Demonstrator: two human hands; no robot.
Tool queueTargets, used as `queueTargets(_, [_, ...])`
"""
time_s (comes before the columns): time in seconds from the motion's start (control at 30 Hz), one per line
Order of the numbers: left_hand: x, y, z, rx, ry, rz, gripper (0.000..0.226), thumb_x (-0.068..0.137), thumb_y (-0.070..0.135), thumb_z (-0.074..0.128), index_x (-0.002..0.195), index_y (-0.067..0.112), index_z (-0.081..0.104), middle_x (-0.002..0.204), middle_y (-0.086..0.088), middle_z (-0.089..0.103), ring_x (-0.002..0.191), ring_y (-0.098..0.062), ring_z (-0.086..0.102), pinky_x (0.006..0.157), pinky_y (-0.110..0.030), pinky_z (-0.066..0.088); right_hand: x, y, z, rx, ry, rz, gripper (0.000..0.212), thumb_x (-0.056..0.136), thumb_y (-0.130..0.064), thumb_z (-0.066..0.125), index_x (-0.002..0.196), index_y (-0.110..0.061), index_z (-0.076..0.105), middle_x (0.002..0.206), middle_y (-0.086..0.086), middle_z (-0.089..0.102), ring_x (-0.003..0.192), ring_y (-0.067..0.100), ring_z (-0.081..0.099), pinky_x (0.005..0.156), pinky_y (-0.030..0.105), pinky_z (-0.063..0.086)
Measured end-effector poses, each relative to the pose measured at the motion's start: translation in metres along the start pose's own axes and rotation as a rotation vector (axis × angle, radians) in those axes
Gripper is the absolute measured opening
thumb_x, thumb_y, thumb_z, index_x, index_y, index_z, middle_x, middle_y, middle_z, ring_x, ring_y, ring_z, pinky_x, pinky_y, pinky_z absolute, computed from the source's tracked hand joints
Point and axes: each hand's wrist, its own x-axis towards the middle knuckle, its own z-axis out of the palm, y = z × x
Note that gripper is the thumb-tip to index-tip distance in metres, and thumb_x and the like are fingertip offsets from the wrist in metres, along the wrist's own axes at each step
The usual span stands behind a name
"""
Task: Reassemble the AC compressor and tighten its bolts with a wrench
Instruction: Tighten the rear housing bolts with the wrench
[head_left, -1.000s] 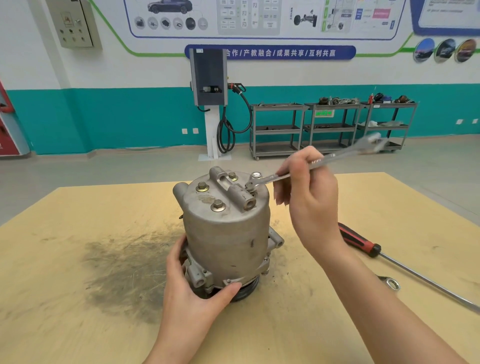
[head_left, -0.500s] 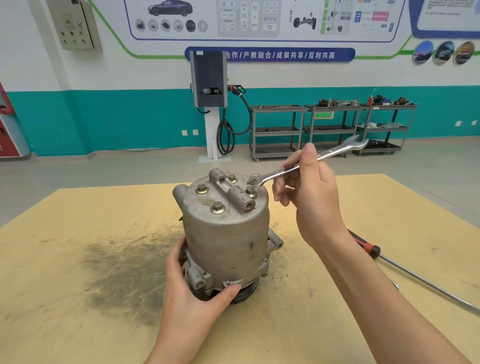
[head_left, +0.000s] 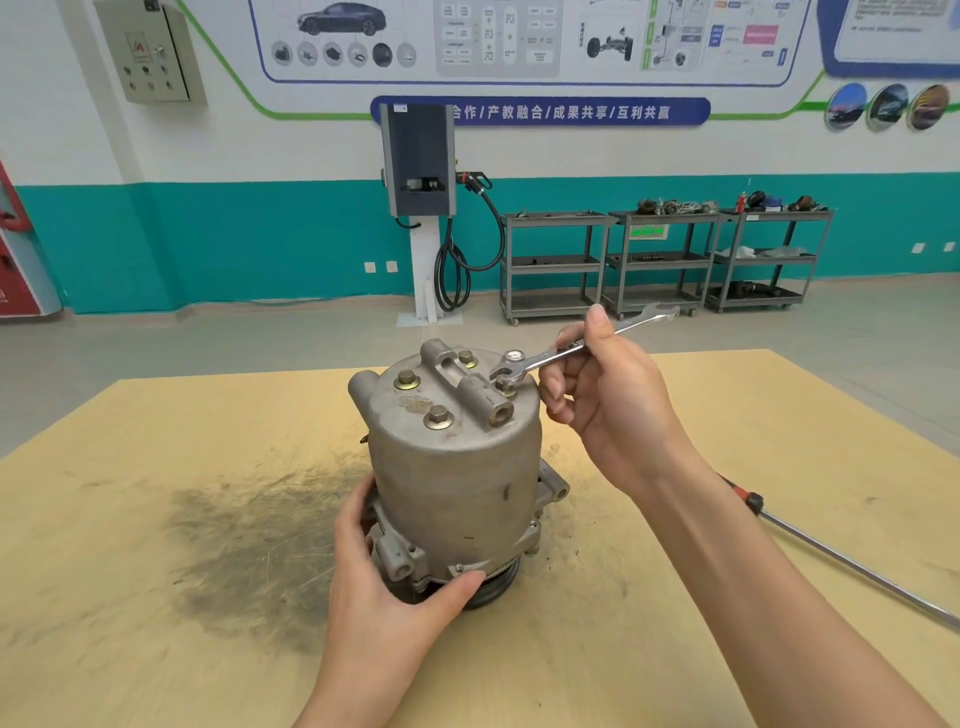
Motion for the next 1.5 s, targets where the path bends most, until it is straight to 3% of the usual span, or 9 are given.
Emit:
queueTargets(0.1, [0.001, 0.002, 0.000, 0.010, -0.002, -0.005, 0.106, 0.039, 0.053, 0.095, 0.110, 0.084, 0.022, 0.117, 0.060, 0.034, 0.112, 0.032, 0.036, 0.085, -0.012, 0.037, 0.000, -0.003, -0.001, -0.015, -0.014, 0.002, 0.039, 0.106, -0.035, 0.030, 0.082, -0.011, 0.051, 0.048, 0.005, 0.050, 0.042, 0.015, 0.042, 0.041, 0.021, 0.033])
queueTargets(0.23, [0.002, 0.004, 0.000, 0.014, -0.003, -0.022, 0.101, 0.035, 0.061, 0.083, 0.112, 0.083, 0.021, 0.118, 0.059, 0.033, 0.113, 0.032, 0.035, 0.086, -0.011, 0.036, 0.001, -0.005, -0.002, -0.024, -0.015, 0.084, 0.038, 0.106, -0.034, 0.031, 0.083, -0.012, 0.051, 0.046, 0.003, 0.047, 0.041, 0.015, 0.042, 0.041, 0.021, 0.034])
queueTargets(0.5, [0.001, 0.004, 0.000, 0.007, -0.002, -0.014, 0.101, 0.038, 0.056, 0.089, 0.108, 0.086, 0.022, 0.114, 0.061, 0.034, 0.110, 0.034, 0.036, 0.084, -0.012, 0.036, 0.000, -0.011, -0.005, 0.013, -0.061, 0.127, 0.034, 0.105, -0.032, 0.035, 0.083, -0.012, 0.053, 0.050, 0.000, 0.046, 0.045, 0.012, 0.044, 0.043, 0.021, 0.035])
queueTargets(0.77, [0.001, 0.001, 0.001, 0.022, 0.010, -0.019, 0.104, 0.041, 0.047, 0.090, 0.107, 0.086, 0.020, 0.113, 0.062, 0.030, 0.111, 0.034, 0.033, 0.088, -0.013, 0.035, -0.002, -0.007, -0.001, -0.041, -0.041, 0.044, 0.035, 0.103, -0.038, 0.039, 0.084, -0.012, 0.055, 0.051, 0.002, 0.051, 0.046, 0.013, 0.047, 0.044, 0.022, 0.039])
queueTargets(0.97, [0.001, 0.003, 0.000, 0.022, 0.000, -0.026, 0.102, 0.038, 0.054, 0.087, 0.107, 0.087, 0.020, 0.115, 0.062, 0.031, 0.112, 0.034, 0.032, 0.087, -0.013, 0.035, -0.001, -0.004, -0.001, -0.058, -0.057, -0.045, 0.038, 0.094, -0.046, 0.045, 0.082, -0.012, 0.057, 0.052, 0.003, 0.053, 0.047, 0.013, 0.048, 0.043, 0.022, 0.039])
queueTargets(1.07, [0.001, 0.002, 0.000, 0.017, 0.001, -0.020, 0.106, 0.039, 0.055, 0.095, 0.109, 0.086, 0.021, 0.116, 0.061, 0.031, 0.113, 0.033, 0.033, 0.089, -0.014, 0.034, -0.002, 0.000, -0.001, -0.131, -0.032, -0.189, 0.040, 0.088, -0.048, 0.047, 0.082, -0.010, 0.057, 0.052, 0.002, 0.053, 0.046, 0.013, 0.048, 0.042, 0.022, 0.038])
queueTargets(1.23, [0.001, 0.003, 0.000, 0.019, -0.006, -0.036, 0.102, 0.036, 0.055, 0.087, 0.107, 0.087, 0.020, 0.115, 0.061, 0.031, 0.112, 0.034, 0.033, 0.089, -0.014, 0.034, -0.006, 0.012, 0.001, -0.240, 0.000, -0.447, 0.032, 0.101, -0.032, 0.039, 0.081, -0.011, 0.053, 0.052, -0.001, 0.051, 0.048, 0.013, 0.046, 0.045, 0.023, 0.039])
queueTargets(1.4, [0.001, 0.004, 0.000, 0.016, -0.004, -0.038, 0.101, 0.036, 0.054, 0.085, 0.107, 0.086, 0.021, 0.113, 0.062, 0.032, 0.110, 0.035, 0.034, 0.086, -0.012, 0.035, -0.005, 0.011, 0.003, -0.181, -0.006, -0.441, 0.033, 0.101, -0.030, 0.033, 0.083, -0.009, 0.051, 0.054, 0.001, 0.053, 0.050, 0.015, 0.047, 0.045, 0.024, 0.039])
queueTargets(1.5, [0.001, 0.005, 0.000, 0.015, -0.003, -0.036, 0.101, 0.036, 0.057, 0.085, 0.108, 0.086, 0.020, 0.113, 0.062, 0.032, 0.109, 0.036, 0.034, 0.085, -0.012, 0.034, -0.002, 0.004, -0.001, -0.016, 0.040, -0.327, 0.038, 0.105, -0.034, 0.032, 0.082, -0.011, 0.053, 0.052, 0.001, 0.052, 0.047, 0.015, 0.047, 0.043, 0.022, 0.037])
